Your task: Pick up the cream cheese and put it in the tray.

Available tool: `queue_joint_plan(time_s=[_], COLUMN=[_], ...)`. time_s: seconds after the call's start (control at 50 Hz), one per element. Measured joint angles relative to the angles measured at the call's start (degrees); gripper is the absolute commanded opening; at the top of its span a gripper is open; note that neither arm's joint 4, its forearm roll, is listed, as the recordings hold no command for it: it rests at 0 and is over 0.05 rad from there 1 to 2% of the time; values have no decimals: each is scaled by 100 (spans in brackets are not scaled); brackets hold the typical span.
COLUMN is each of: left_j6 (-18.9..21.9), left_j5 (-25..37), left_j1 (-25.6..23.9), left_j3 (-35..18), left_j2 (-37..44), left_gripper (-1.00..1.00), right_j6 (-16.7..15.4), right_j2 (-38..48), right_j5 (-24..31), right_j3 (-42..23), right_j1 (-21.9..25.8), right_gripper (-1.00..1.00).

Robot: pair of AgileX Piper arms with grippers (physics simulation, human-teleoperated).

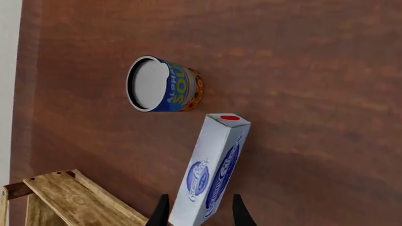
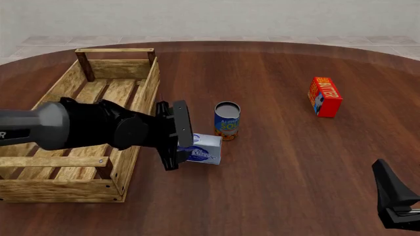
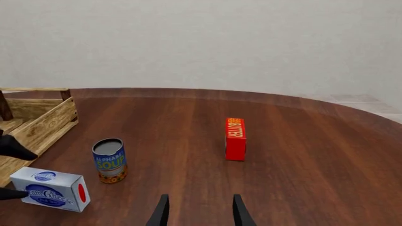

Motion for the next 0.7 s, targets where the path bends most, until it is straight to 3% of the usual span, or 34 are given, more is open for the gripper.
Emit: queue_joint_plan(time_s=[0.7], left_j6=[278], left_j5=[-802], left_j1=[191], left_j3=[298], left_j2=[349], left_gripper=[100], right_j6=[14], right_j2=[-1], right_j5=[12], right_j3=[6], right_j1=[4], right_gripper=[100])
